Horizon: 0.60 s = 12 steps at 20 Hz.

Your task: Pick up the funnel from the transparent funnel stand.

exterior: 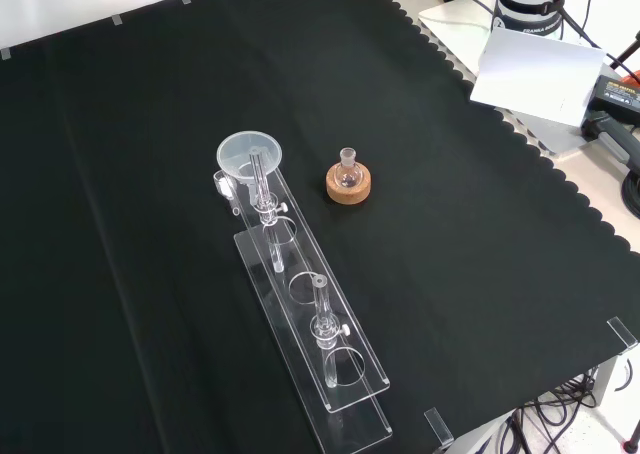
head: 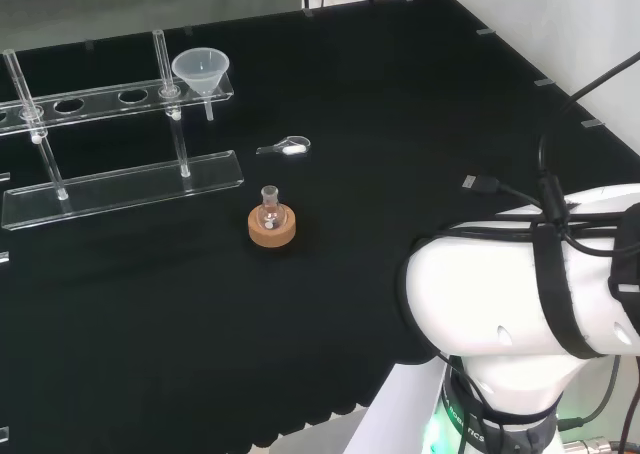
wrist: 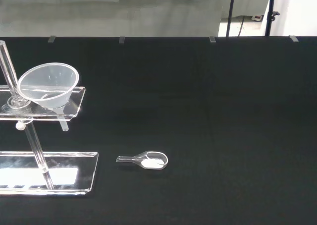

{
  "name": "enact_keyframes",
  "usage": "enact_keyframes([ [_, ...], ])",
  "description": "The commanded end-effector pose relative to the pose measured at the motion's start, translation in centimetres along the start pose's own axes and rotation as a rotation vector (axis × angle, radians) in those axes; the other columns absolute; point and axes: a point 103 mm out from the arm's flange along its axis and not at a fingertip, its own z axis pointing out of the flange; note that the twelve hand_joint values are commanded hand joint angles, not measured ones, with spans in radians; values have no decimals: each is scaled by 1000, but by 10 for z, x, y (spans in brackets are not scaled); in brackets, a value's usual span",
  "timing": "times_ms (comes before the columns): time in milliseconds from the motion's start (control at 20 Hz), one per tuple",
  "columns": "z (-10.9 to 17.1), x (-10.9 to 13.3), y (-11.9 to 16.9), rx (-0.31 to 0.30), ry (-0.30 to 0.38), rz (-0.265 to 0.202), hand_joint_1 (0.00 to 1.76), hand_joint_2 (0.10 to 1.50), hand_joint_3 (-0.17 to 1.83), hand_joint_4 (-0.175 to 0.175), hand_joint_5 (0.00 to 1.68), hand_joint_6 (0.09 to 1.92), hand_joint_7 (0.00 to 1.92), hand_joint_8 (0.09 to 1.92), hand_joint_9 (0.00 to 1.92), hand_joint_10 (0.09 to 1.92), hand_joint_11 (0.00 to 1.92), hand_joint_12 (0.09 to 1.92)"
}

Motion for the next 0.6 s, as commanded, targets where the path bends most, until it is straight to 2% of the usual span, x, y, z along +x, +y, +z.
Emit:
enact_keyframes([
  [50,0,-1,0,-6,-4,0,0,1076,590,39,109,182,0,417,108,607,91,1301],
  [150,0,-2,0,-7,-10,3,0,1129,488,39,144,88,0,396,102,605,67,1340],
  [600,6,-7,14,8,-10,19,0,1154,441,38,165,87,0,393,102,605,59,1352],
])
